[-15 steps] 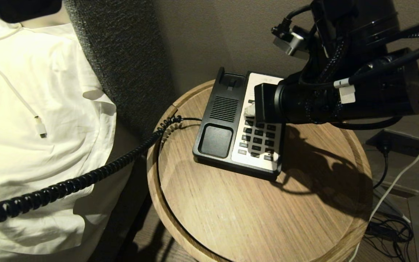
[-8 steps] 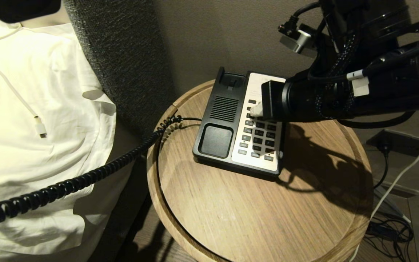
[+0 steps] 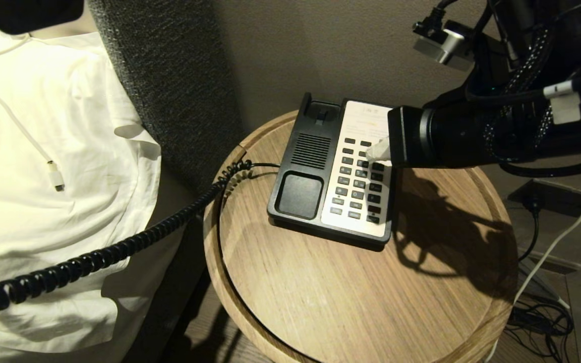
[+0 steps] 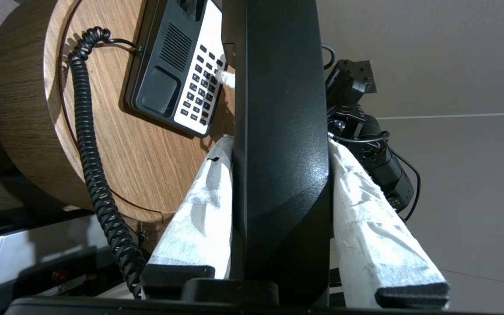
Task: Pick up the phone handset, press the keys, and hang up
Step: Dial the number
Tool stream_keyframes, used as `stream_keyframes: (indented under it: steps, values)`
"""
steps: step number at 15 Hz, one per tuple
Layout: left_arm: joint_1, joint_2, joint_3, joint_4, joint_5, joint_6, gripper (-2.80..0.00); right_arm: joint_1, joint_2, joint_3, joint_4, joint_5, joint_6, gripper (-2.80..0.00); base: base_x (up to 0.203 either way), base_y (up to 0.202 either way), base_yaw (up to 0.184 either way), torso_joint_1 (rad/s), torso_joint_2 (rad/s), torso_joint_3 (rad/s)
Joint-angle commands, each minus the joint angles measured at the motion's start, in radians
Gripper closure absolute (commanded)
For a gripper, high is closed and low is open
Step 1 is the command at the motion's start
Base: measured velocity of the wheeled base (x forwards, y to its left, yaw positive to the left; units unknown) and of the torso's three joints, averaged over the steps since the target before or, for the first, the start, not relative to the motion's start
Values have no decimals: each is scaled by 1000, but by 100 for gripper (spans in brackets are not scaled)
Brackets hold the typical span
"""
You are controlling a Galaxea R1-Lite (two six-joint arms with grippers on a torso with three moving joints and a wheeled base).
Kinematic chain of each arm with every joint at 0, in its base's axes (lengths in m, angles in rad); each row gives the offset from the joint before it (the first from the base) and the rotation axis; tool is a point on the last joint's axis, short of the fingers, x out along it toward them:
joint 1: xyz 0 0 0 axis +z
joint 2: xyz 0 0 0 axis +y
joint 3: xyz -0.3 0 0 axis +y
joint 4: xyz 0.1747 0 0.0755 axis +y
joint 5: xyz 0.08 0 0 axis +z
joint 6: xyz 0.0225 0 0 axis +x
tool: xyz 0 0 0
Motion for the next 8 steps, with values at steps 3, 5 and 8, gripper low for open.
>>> stream_keyframes:
  steps: [3, 5, 8]
  values:
    - [0, -1, 1, 3, 1, -5, 0, 3, 0, 1, 50, 3, 20, 0, 0, 0, 0, 0, 0, 0]
    - [0, 0, -1, 3, 1, -5, 0, 3, 12, -3, 54, 5, 21, 0, 0, 0, 0, 0, 0, 0]
    - [0, -1, 0, 3, 1, -5, 0, 4, 20, -8, 51, 5, 22, 0, 0, 0, 0, 0, 0, 0]
